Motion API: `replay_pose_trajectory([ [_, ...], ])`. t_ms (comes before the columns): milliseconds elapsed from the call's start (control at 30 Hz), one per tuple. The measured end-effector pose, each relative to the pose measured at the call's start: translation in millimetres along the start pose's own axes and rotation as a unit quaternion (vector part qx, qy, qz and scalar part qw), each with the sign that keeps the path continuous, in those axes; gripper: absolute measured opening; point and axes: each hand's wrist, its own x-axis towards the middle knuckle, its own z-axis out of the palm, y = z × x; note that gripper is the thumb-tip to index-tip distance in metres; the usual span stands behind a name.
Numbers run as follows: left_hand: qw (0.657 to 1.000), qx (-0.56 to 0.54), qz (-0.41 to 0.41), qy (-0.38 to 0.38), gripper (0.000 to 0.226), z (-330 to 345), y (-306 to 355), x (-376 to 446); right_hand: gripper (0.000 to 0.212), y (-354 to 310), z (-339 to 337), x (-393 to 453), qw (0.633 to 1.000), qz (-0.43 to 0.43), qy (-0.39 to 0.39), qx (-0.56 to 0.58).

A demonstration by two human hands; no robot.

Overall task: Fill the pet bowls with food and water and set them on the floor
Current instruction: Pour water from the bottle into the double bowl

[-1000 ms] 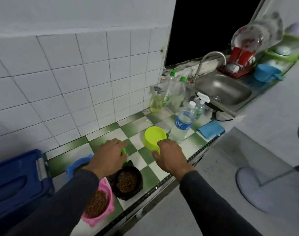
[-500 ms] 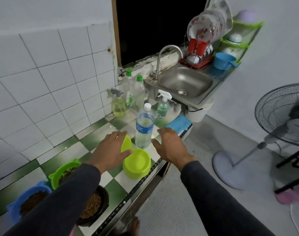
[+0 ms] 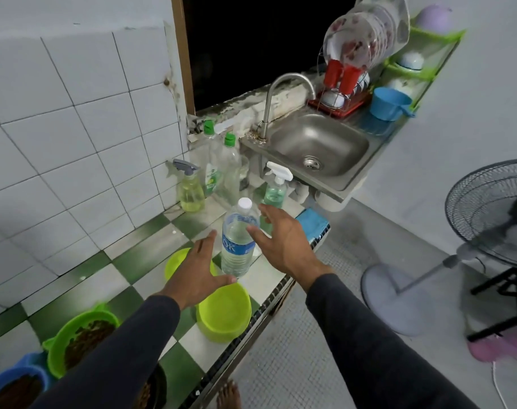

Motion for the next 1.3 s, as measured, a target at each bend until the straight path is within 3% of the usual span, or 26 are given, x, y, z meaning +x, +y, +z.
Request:
replay_pose_trajectory([
  [333, 0.996, -0.089, -0.009, 0.012, 0.128, 21.2, -16.7, 48.6, 0.052, -0.1, 4.3, 55.4, 0.999, -0.030, 0.012, 0.038],
  [500, 0.983, -0.181, -0.003, 0.026, 0.099, 30.6, -11.1, 65.4, 0.036, 4.5, 5.0, 69.7, 0.998, -0.056, 0.019, 0.038],
  [633, 0.978, -0.203, -0.007, 0.041, 0.089, 35.6, -8.4, 71.5, 0.040, 5.7, 4.3, 77.0, 0.997, -0.066, 0.015, 0.037],
  [733, 0.975, -0.219, -0.015, 0.036, 0.089, 38.6, -8.6, 74.3, 0.043, 6.8, 3.6, 81.6, 0.996, -0.085, 0.006, 0.024],
  [1033, 0.969, -0.242, -0.023, 0.035, 0.087, 39.3, -11.7, 77.0, 0.028, 9.5, 6.1, 88.5, 0.990, -0.140, 0.013, 0.023],
  [1300, 0.968, -0.249, -0.016, 0.021, 0.086, 35.9, -13.5, 78.1, 0.024, 9.9, 3.3, 92.8, 0.984, -0.171, -0.042, 0.007],
])
